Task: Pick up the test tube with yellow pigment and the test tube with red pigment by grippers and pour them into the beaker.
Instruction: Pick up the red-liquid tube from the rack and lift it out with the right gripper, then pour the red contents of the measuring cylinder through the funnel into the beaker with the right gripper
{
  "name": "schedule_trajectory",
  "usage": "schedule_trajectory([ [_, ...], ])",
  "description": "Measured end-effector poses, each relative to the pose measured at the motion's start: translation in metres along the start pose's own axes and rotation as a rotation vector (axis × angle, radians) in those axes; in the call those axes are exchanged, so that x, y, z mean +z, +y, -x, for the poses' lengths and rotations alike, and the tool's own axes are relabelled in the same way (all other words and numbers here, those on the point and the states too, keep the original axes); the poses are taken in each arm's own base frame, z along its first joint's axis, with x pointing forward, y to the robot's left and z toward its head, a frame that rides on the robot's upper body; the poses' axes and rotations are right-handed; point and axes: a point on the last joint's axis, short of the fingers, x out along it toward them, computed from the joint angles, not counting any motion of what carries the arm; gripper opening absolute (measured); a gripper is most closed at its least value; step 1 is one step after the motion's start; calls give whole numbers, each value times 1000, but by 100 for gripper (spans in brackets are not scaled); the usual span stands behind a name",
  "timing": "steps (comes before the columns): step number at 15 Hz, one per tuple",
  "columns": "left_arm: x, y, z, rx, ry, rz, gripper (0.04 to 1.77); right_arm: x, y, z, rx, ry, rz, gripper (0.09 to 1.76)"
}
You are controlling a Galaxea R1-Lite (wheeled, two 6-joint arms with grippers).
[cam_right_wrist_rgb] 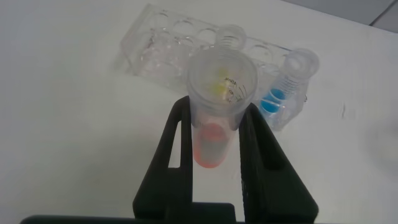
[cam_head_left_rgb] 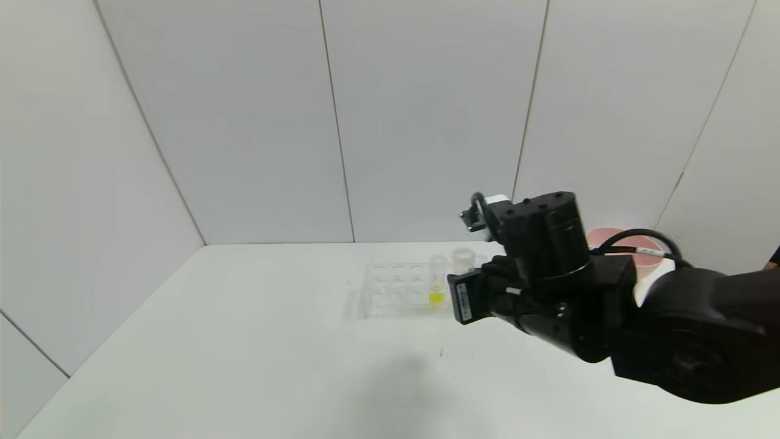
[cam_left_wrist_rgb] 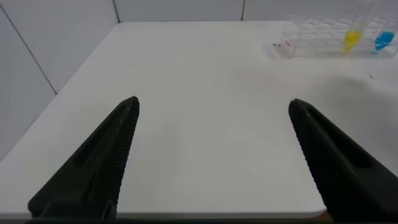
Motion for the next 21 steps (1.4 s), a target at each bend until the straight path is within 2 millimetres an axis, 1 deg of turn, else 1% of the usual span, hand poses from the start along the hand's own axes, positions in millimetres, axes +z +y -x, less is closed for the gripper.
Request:
schedule_trajectory([
  [4,0,0,0,0,0,0,172,6,-55,26,67,0,9,50],
  [6,0,0,0,0,0,0,172,3,-80,35,107,7,19,50],
  [9,0,0,0,0,0,0,172,2,-114,45,82,-2,43,50],
  [12,0,0,0,0,0,0,172,3,-151,51,79,-16,82,50],
  [16,0,0,0,0,0,0,172,-2,-213,60,121,-48,216,50],
  [19,0,0,0,0,0,0,172,-11,-251,56,77,-33,273,50],
  [21,0,0,0,0,0,0,172,-9,-273,52,43,-22,283,50],
])
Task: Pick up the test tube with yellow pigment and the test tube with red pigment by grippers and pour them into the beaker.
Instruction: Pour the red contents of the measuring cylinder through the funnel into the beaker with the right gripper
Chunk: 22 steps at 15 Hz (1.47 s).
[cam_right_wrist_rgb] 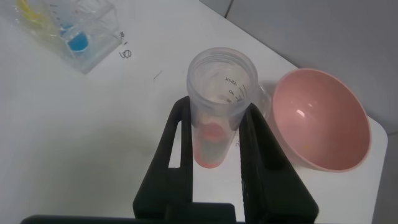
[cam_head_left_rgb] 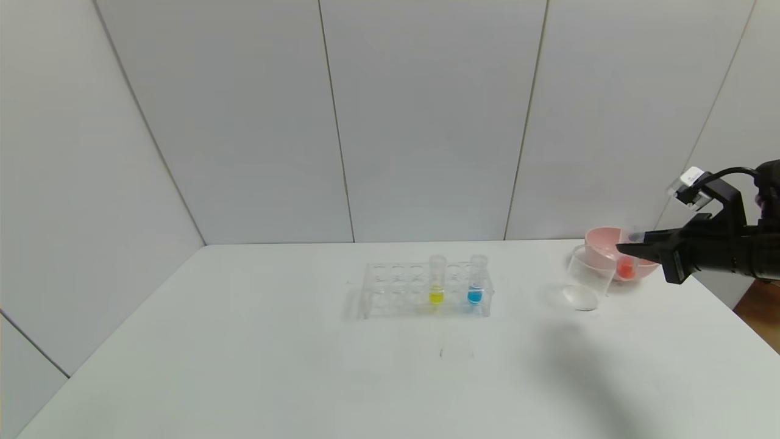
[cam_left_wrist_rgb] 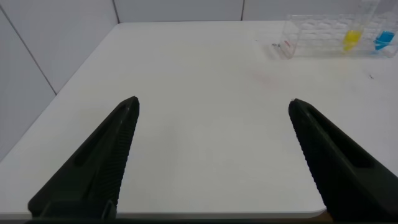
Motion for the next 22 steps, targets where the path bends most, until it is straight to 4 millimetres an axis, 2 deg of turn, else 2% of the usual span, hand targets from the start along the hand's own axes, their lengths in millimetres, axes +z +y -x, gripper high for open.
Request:
schedule_trajectory([
  [4,0,0,0,0,0,0,172,1,-33,5,-4,120,-24,50],
  [8,0,0,0,0,0,0,172,8,-60,13,-37,280,41,50],
  [10,0,0,0,0,0,0,172,14,-70,11,-83,349,75,50],
  [14,0,0,0,0,0,0,172,26,-88,-1,-101,373,182,50],
  [18,0,0,0,0,0,0,172,36,-92,-5,-37,431,267,50],
  [22,0,0,0,0,0,0,172,47,-84,-21,-50,489,404,50],
])
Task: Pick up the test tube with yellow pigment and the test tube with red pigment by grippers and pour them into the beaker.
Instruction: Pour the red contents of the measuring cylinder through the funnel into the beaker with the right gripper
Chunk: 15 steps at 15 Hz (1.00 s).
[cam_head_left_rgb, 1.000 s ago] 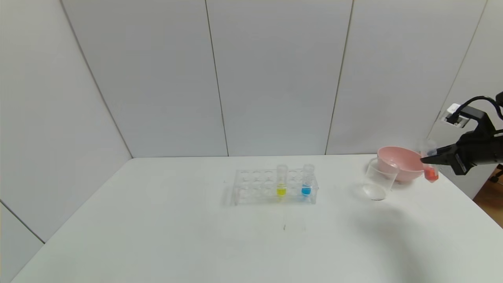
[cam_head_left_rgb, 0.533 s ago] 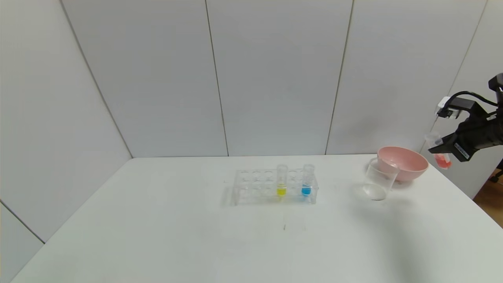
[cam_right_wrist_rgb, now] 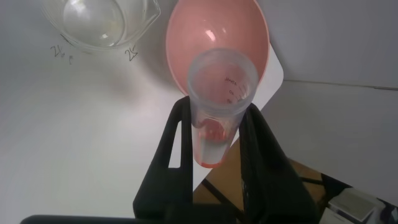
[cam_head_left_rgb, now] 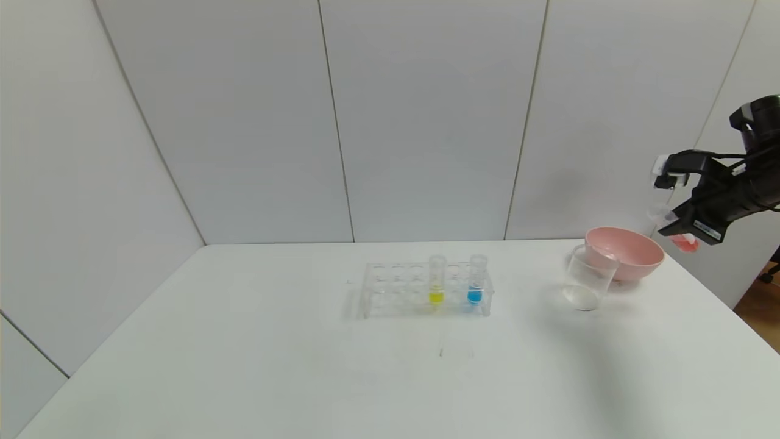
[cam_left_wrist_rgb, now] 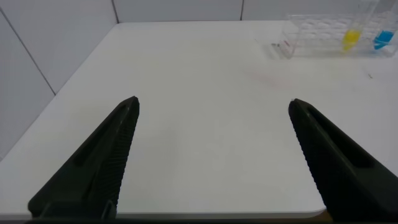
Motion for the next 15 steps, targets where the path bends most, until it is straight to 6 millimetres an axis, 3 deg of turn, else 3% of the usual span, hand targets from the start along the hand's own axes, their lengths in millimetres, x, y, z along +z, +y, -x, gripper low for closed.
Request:
schedule_trajectory([
  [8,0,0,0,0,0,0,172,42,22,-16,-56,83,103,50],
  [15,0,0,0,0,0,0,172,44,36,-18,20,166,175,50],
])
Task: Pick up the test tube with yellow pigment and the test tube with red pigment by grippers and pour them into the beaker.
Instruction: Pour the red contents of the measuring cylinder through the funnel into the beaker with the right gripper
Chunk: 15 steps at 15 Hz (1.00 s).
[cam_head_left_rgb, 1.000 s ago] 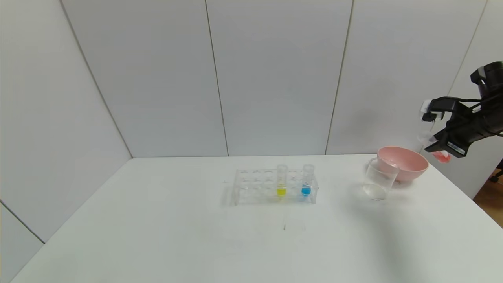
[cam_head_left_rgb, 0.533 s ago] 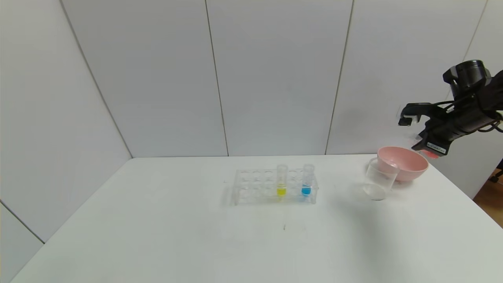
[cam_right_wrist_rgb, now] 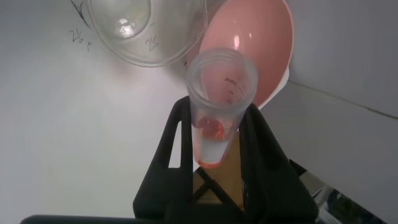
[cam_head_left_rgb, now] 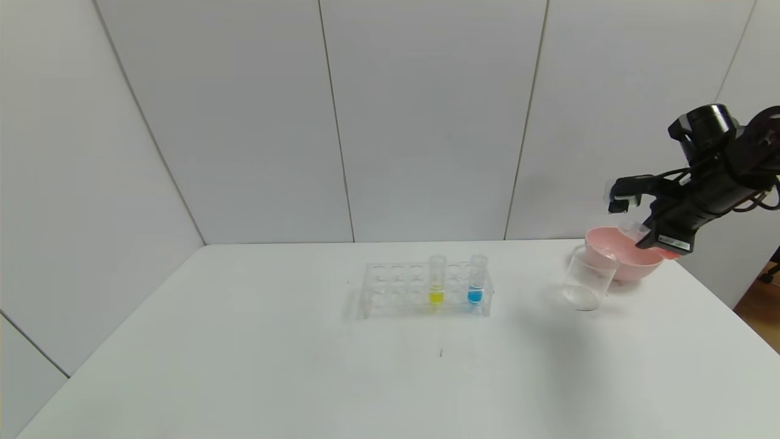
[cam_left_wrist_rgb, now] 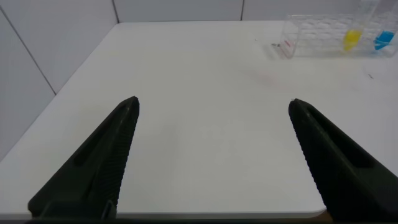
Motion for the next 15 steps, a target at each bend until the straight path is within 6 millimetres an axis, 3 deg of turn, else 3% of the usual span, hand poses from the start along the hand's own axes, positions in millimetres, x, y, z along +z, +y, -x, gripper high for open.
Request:
schedule_trajectory([
  [15,0,0,0,0,0,0,172,15,11,-13,12,82,77,50],
])
